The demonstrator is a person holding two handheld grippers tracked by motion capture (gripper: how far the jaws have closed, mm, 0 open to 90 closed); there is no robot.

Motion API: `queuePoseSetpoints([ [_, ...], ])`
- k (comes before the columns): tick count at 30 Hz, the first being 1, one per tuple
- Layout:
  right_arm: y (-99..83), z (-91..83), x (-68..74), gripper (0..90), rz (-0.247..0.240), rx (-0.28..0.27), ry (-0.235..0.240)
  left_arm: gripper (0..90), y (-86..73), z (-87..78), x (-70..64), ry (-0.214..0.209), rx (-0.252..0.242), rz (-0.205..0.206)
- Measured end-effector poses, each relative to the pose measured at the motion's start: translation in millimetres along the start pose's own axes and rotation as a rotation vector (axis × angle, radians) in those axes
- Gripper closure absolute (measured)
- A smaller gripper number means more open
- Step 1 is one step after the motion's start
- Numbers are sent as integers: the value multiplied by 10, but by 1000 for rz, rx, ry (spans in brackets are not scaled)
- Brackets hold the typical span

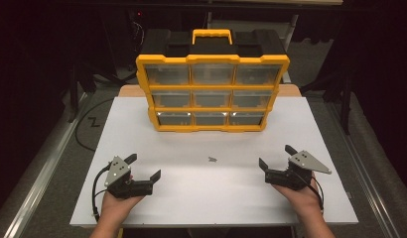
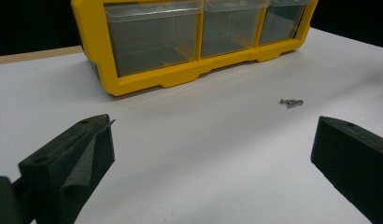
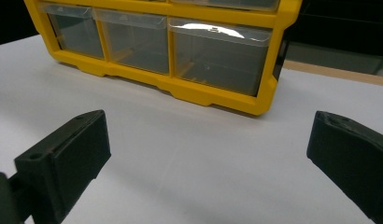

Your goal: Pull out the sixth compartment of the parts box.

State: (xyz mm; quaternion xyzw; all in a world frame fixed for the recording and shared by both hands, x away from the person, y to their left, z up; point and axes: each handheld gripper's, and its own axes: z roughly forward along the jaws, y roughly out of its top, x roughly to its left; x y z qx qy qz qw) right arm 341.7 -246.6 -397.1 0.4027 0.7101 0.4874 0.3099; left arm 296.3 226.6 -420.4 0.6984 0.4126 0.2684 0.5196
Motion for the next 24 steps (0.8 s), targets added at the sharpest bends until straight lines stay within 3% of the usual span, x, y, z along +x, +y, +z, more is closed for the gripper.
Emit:
queuePoseSetpoints([
  [3,32,49,19,8,-11,5,2,3,-15,3,6,2,-3,-4],
  [11,132,142,24,8,-25,10,-1,4,-30,41,-33,-49,-17,8],
  [20,291,284,28,9,-39,-2,-2,2,-33,51,-21,-37,-19,7],
  [24,411,402,36,15,-71,-2,-25,2,-36,58,-16,-35,-4,10],
])
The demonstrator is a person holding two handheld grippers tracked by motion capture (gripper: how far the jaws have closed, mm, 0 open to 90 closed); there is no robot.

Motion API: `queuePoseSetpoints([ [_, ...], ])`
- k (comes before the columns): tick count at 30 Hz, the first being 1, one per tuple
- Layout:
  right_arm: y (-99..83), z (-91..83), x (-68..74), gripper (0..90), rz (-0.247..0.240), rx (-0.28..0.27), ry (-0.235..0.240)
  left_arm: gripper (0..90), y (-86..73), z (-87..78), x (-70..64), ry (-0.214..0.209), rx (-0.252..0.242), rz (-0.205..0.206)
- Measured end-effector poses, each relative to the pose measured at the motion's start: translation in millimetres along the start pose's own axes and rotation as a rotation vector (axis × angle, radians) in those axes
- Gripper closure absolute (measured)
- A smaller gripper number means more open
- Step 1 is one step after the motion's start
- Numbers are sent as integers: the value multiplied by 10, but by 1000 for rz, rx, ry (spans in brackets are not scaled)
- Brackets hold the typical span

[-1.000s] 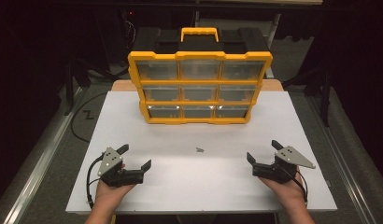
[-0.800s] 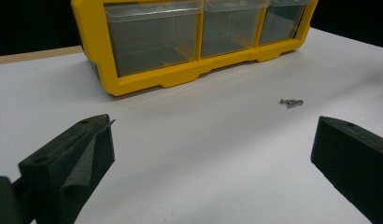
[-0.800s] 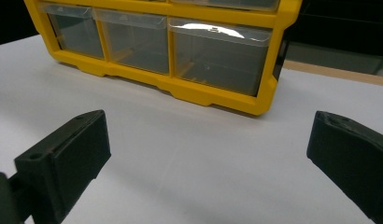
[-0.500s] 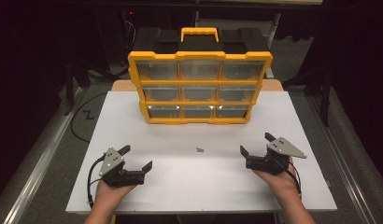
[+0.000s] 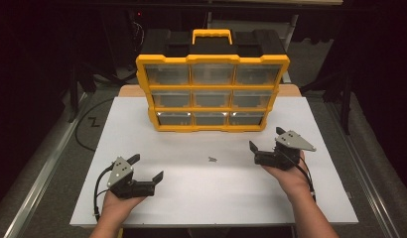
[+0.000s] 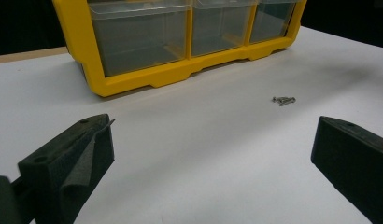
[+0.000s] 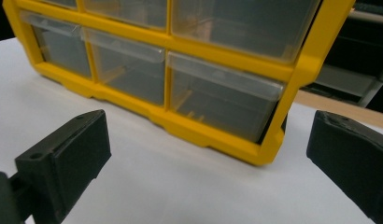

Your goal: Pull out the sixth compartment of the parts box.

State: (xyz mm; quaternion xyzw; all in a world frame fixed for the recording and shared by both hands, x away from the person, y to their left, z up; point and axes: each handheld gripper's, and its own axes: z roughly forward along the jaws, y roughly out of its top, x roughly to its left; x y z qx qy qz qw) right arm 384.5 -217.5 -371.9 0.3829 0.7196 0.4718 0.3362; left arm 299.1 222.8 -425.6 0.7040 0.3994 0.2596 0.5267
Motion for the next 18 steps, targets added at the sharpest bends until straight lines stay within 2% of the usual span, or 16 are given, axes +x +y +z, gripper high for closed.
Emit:
queuePoseSetpoints([
  [2,48,46,5,18,5,1,4,2,-1,1,2,3,3,-2],
  [3,64,62,-2,21,-9,1,0,2,-1,1,2,3,3,-2],
  [4,81,77,0,25,-5,-1,-4,2,2,-1,7,-9,3,-21],
  [6,94,95,-13,24,-19,-7,1,2,4,-3,6,-15,-2,-29],
  [8,111,126,-19,27,-29,-7,-11,2,2,-1,-13,-3,-11,-15],
  [12,53,147,-27,17,-19,-6,20,2,-11,17,-18,9,3,4],
  [18,-1,168,-28,12,-15,14,50,2,-17,41,-21,10,15,1],
])
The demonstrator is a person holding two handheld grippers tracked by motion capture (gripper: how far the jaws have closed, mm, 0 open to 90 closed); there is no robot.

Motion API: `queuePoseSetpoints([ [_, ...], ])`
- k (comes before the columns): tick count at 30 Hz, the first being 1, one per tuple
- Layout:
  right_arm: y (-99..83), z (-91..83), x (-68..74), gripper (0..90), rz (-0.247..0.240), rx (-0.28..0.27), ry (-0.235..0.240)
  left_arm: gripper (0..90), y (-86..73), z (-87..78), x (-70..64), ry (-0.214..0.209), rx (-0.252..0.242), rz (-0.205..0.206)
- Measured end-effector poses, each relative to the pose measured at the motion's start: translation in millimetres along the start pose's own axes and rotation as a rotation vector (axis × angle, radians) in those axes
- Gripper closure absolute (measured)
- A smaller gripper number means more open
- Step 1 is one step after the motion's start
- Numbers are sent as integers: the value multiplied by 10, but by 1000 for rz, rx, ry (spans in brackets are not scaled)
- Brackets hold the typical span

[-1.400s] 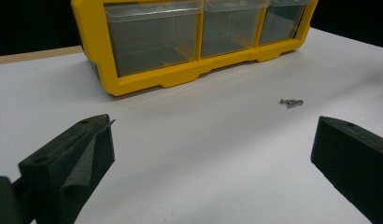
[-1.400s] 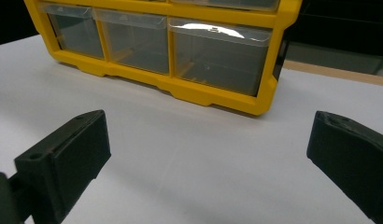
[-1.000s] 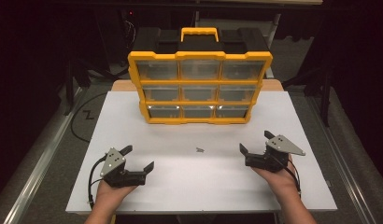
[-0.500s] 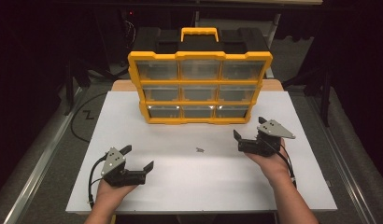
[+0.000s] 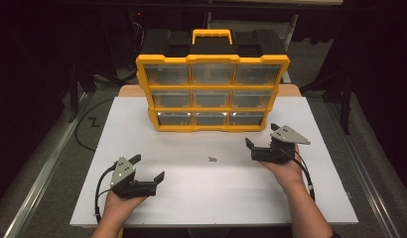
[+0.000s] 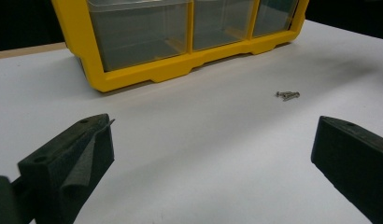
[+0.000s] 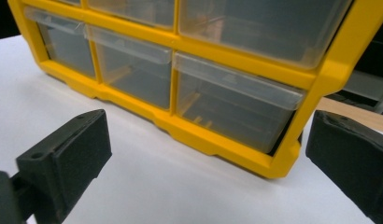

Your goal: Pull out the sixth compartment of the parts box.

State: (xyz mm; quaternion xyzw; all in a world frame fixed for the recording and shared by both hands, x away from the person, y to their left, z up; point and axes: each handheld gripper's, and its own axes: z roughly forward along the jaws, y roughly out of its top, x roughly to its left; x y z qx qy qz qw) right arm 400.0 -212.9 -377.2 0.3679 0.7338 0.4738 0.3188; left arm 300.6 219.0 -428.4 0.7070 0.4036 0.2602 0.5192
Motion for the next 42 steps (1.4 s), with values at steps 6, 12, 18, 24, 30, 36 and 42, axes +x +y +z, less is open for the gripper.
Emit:
queuePoseSetpoints([
  [6,-21,-10,12,13,-21,-6,-7,2,0,-7,5,-2,-4,2],
  [12,-37,-12,39,13,-83,13,-36,2,-13,-17,17,-1,-23,-11],
  [18,-39,-31,80,12,-154,19,-73,2,-16,-19,23,1,-27,-17],
  [24,-56,-37,104,13,-261,31,-113,2,-18,-15,31,3,-12,-9],
  [30,-99,-31,124,13,-340,50,-137,2,-21,-9,28,0,-13,-13],
  [36,-149,-18,152,13,-440,71,-155,2,-21,-6,34,2,-9,-9],
  [42,-184,0,193,14,-513,78,-174,2,-22,-4,33,-2,-7,-7],
])
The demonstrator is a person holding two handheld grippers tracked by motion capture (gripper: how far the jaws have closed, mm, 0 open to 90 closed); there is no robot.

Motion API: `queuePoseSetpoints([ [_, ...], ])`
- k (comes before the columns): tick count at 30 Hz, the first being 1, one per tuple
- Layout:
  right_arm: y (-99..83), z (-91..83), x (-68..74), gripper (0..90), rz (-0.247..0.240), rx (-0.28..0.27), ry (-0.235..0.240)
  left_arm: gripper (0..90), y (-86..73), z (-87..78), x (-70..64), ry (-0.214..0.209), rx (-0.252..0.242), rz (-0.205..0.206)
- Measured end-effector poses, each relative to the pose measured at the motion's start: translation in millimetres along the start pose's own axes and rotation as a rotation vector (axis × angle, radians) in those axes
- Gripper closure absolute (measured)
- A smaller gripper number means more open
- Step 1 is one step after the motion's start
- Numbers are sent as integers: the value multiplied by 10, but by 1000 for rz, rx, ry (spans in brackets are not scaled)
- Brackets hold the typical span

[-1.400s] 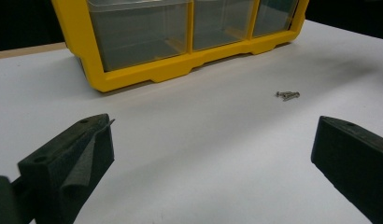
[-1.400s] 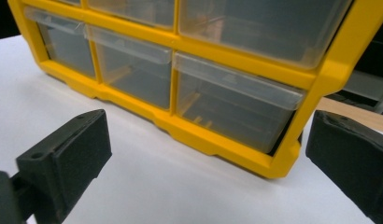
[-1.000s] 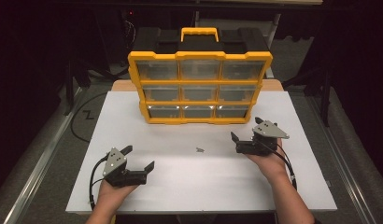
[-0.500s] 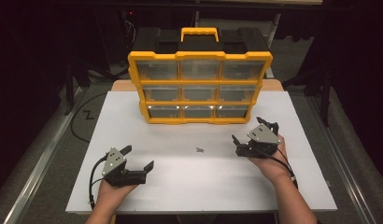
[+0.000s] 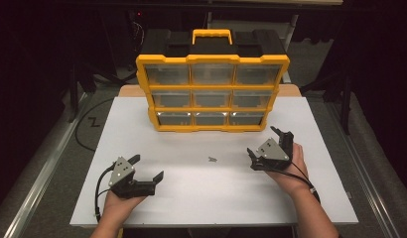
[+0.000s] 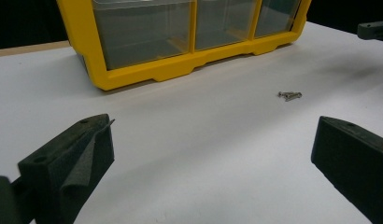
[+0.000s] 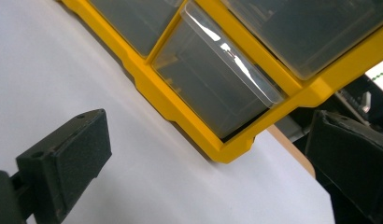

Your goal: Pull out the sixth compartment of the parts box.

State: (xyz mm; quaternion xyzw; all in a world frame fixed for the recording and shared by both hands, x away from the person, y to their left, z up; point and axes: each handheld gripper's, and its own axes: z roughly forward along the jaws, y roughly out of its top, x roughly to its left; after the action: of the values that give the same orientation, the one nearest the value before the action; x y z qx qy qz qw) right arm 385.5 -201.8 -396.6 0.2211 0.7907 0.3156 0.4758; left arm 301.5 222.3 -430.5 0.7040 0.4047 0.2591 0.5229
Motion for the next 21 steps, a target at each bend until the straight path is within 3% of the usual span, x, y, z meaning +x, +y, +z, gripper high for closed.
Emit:
queuePoseSetpoints([
  [2,-5,6,16,14,-28,-1,-2,2,0,0,-1,-1,0,0],
  [3,-12,5,30,14,-75,5,-12,2,0,0,-2,-1,0,1],
  [6,-18,15,63,15,-108,-4,-21,2,-1,2,-4,-1,0,2],
  [8,-34,24,90,15,-175,4,-31,2,-2,2,-3,-3,7,9],
  [10,-42,29,110,15,-178,8,-32,2,-3,5,-7,-3,7,9],
  [11,-51,41,131,15,-214,12,-43,2,-3,7,-8,-4,7,10],
  [13,-61,51,165,15,-214,18,-43,2,-4,7,-8,-4,8,11],
  [17,-65,62,184,15,-270,14,-65,2,-4,8,-8,-5,9,12],
  [21,-68,59,200,15,-289,20,-68,2,-5,10,-8,-5,11,15],
])
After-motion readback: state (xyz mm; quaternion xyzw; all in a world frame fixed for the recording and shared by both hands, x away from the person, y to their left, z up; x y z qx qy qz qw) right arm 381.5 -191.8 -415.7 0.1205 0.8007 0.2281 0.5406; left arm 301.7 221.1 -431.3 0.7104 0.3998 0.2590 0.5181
